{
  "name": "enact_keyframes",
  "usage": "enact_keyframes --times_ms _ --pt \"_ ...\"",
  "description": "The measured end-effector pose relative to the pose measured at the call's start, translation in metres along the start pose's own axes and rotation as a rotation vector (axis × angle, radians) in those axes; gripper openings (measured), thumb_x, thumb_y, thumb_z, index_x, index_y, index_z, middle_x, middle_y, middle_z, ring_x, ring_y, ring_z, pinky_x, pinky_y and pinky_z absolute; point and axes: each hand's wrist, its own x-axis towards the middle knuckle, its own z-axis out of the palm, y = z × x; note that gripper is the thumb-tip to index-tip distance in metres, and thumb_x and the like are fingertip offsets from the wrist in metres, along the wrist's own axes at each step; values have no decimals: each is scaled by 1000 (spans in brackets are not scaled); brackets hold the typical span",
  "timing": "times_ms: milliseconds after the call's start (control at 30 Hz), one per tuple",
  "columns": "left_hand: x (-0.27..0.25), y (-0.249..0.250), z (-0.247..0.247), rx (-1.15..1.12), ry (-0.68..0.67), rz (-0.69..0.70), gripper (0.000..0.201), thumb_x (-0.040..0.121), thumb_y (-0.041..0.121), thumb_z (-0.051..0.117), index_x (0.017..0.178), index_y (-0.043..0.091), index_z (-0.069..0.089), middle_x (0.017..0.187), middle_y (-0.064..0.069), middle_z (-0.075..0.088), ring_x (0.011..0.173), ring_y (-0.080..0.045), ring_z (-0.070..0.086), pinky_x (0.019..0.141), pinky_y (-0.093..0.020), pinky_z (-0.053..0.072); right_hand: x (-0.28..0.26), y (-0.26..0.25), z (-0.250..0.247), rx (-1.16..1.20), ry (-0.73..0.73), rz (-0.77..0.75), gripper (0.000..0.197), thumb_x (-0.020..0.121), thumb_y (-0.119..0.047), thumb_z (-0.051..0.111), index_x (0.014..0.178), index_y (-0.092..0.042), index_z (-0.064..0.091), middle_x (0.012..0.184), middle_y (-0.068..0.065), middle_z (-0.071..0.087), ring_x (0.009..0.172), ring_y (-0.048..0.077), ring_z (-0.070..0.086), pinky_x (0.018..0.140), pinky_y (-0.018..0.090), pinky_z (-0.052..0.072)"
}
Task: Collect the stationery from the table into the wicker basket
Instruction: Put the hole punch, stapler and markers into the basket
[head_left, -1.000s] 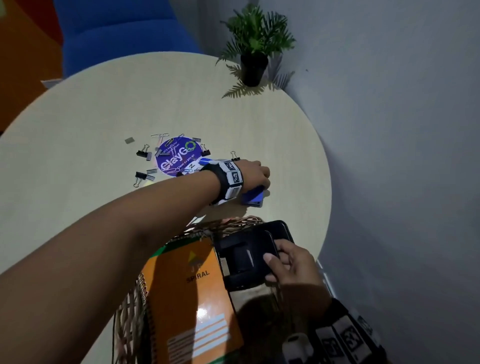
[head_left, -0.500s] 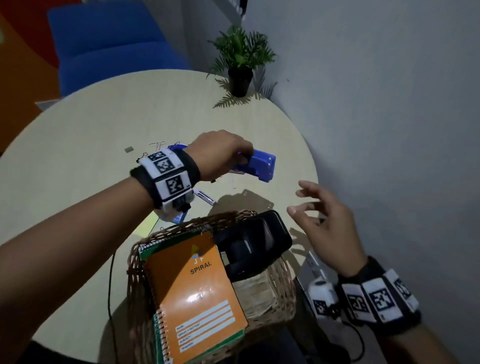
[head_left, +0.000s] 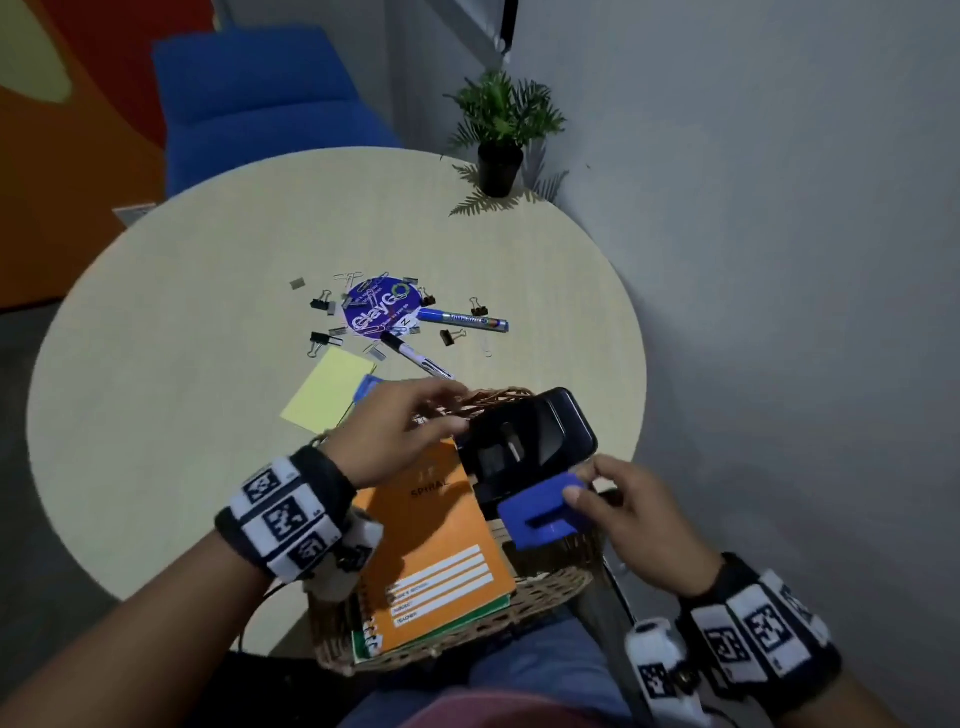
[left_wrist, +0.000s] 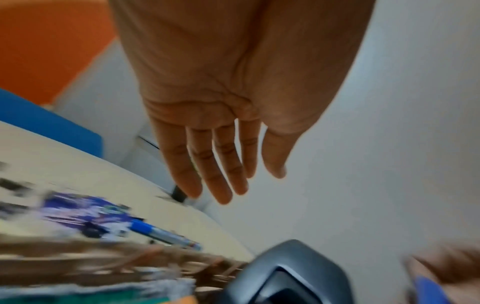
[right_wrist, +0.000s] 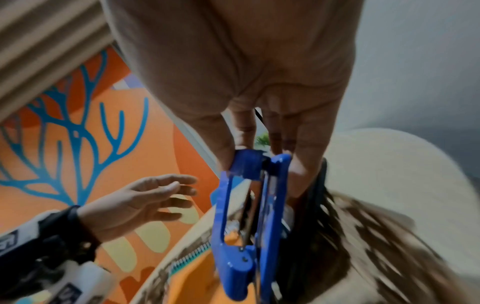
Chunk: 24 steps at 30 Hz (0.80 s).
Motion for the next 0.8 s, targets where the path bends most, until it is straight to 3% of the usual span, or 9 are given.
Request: enact_keyframes --times_ms 67,167,300,400,500,600,733,800 --pt "-11 -23 -15 -23 164 -105 28 88 23 64 116 22 63 102 5 69 93 -10 66 75 -16 49 -3 20 12 -29 4 94 21 78 -45 60 77 -25 56 80 5 67 75 28 66 76 55 53" --pt "-27 -59 -28 73 304 -226 21 87 25 65 107 22 66 100 -1 70 93 -19 67 76 -32 54 1 37 27 -59 16 158 14 83 -29 63 72 -26 56 76 2 66 77 25 65 78 53 53" --pt "-42 -99 -27 400 166 -377 37 87 35 63 120 19 61 126 -10 57 113 -27 57 89 -38 48 6 33 38 -218 43 220 17 87 -27 60 72 -24 53 80 4 67 77 24 63 77 42 53" --pt "-46 -115 -23 475 138 -431 39 89 30 60 126 15 59 135 -12 53 120 -29 54 98 -39 44 4 24 42 -398 87 189 12 87 -31 58 79 -24 53 80 2 66 77 25 61 70 38 52" --pt "-45 -121 -17 438 163 -443 36 90 24 59 125 16 61 123 -9 66 109 -28 63 92 -37 49 3 17 44 -610 163 139 9 87 -34 57 89 -25 57 88 -2 67 84 22 60 70 35 51" --pt "-44 -122 -17 393 168 -466 34 89 22 61 122 19 63 113 -7 72 101 -26 66 87 -35 51 5 12 42 -726 173 142 20 88 -37 55 103 -26 60 103 -3 65 95 21 57 72 32 46" --pt "-36 -115 -31 414 135 -500 27 89 39 58 109 25 69 104 -3 73 93 -25 66 78 -34 53 7 9 32 -721 153 172 28 87 -43 56 109 -27 57 111 -5 63 95 22 62 70 30 44" --pt "-17 -109 -44 464 155 -458 29 90 40 56 109 23 69 105 -4 73 94 -25 66 80 -35 53 6 7 25 -684 158 144 27 84 -42 60 107 -27 58 111 -5 64 92 22 63 69 32 46"
